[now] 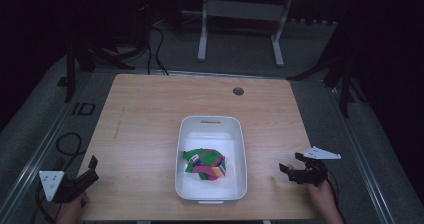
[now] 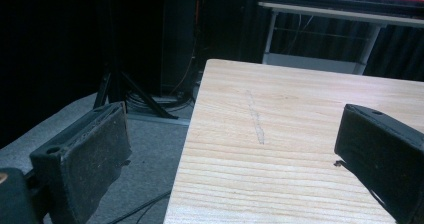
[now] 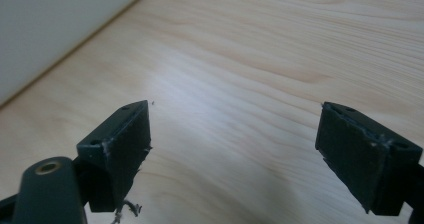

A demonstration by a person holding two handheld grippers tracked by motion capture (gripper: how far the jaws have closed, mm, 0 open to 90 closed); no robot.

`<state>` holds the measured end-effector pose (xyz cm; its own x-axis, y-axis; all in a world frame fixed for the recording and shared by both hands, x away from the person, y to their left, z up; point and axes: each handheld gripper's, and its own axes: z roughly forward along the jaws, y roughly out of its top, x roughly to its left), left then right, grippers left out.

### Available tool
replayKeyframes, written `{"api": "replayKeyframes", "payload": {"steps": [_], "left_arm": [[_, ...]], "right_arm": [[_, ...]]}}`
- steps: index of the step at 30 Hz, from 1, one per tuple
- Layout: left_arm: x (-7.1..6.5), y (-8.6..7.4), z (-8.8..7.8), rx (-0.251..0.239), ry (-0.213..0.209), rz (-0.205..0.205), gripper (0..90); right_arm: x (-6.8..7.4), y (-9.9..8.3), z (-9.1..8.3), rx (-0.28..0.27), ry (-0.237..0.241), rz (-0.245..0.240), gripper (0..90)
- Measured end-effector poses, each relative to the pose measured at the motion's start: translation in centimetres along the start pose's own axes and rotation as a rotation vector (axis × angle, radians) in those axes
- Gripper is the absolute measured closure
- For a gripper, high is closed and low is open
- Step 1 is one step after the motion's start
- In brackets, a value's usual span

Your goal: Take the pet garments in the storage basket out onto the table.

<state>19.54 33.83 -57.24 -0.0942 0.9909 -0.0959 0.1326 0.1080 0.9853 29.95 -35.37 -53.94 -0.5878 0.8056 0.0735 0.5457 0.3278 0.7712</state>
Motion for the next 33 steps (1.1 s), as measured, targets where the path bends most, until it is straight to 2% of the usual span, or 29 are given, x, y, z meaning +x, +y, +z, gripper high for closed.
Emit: {"api": "replayKeyframes", "payload": {"steps": [3, 7, 15, 20, 26, 27, 29, 33], "left_arm": [[0.0, 0.0, 0.0, -0.001, -0.001, -0.003, 1.8], [0.0, 0.0, 0.0, -0.002, -0.002, -0.003, 1.8], [0.0, 0.0, 0.0, -0.002, -0.004, -0.003, 1.8], [0.0, 0.0, 0.0, -0.002, -0.003, -0.003, 1.8], [0.1, 0.0, 0.0, -0.001, -0.003, -0.002, 1.8], [0.1, 0.0, 0.0, -0.001, -0.003, -0.002, 1.8], [0.1, 0.0, 0.0, -0.001, -0.004, -0.003, 1.8], [0.1, 0.0, 0.0, 0.0, -0.006, -0.004, 1.8]], "right_arm": [[1.0, 0.7, 0.5, 0.02, 0.06, -0.041, 13.8], [2.2, 1.7, 0.9, 0.028, 0.11, -0.074, 13.6], [4.1, 4.1, 0.8, 0.022, 0.209, -0.103, 13.2], [5.5, 6.1, 0.3, 0.015, 0.309, -0.128, 12.5], [7.4, 9.0, -0.2, 0.011, 0.366, -0.202, 12.2], [7.4, 9.0, -0.2, 0.011, 0.366, -0.202, 12.2], [8.3, 10.4, -0.2, 0.015, 0.386, -0.231, 12.3], [9.5, 12.1, 0.1, 0.026, 0.408, -0.276, 12.6]]}}
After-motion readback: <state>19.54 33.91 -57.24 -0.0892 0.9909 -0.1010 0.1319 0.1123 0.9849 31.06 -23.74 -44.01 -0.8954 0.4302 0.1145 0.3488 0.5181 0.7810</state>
